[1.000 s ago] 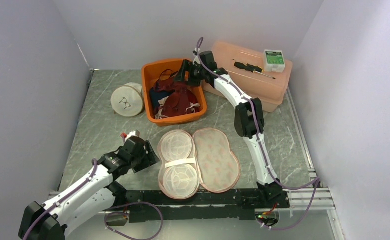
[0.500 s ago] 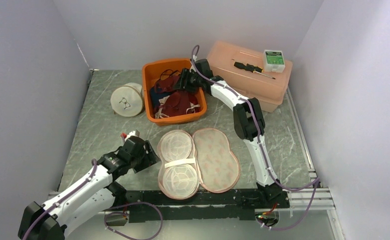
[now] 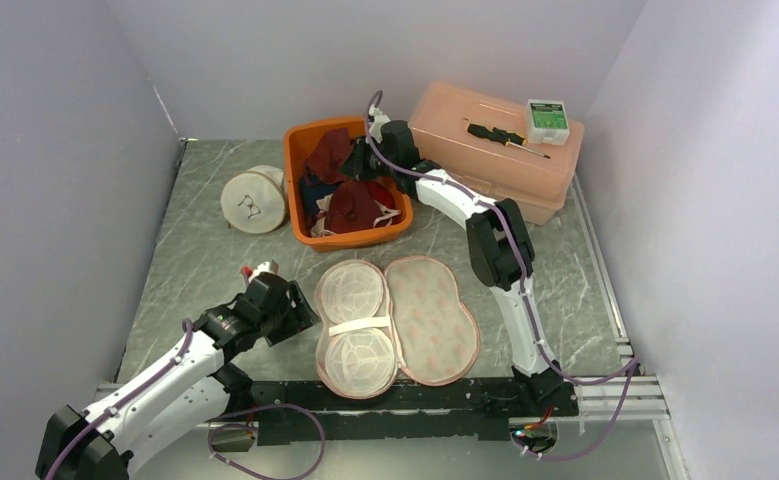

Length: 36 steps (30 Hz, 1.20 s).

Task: Unzip the laundry bag and remove the bra
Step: Place the bra in the bin.

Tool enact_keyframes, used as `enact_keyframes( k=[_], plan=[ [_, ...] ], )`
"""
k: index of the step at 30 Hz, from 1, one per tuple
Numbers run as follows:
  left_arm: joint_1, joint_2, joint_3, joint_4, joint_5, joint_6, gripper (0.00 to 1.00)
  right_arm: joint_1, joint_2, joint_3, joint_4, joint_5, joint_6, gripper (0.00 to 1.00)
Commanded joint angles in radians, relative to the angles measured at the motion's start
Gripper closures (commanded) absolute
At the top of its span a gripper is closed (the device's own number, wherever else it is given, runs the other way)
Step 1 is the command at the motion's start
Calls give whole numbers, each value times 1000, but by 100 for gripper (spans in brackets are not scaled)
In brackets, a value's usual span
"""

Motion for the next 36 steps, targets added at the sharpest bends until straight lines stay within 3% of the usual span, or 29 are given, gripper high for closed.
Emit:
enact_keyframes(
  k=[1, 3, 5, 10, 14, 20, 24, 27, 31, 34, 36],
  plan=[
    [-3, -12, -13, 1, 0, -4, 29, 7, -80, -19, 146, -17, -99, 84],
    [-3, -11, -13, 4, 1, -4, 29, -2, -19, 88, 29, -17, -93, 80],
    [-3, -7, -10, 6, 1, -3, 29, -13, 36, 165, -52, -17, -76, 68],
    [-3, -13, -8, -10, -22, 3, 29, -9, 5, 82, -58, 92, -75, 37],
    [-4, -13, 2, -19, -32, 17, 29, 0, -23, 86, -117, 182, -113, 29],
    [-3, -1, 25, -19, -31, 26, 28, 30, -185, 26, -159, 414, -203, 25],
    [-3, -3, 39, -25, -41, 33, 28, 84, -283, 3, -179, 497, -277, 25],
    [-3, 2, 51, -23, -45, 36, 28, 84, -320, -51, -149, 343, -216, 31],
    [-3, 7, 60, -14, -46, 35, 29, 74, -298, -81, -109, 127, -92, 54],
    [-3, 3, 66, -12, -42, 39, 29, 63, -230, -52, -137, 85, -46, 69],
    [-3, -1, 67, -16, -41, 39, 29, 48, -188, -49, -144, 71, -15, 73]
  ],
)
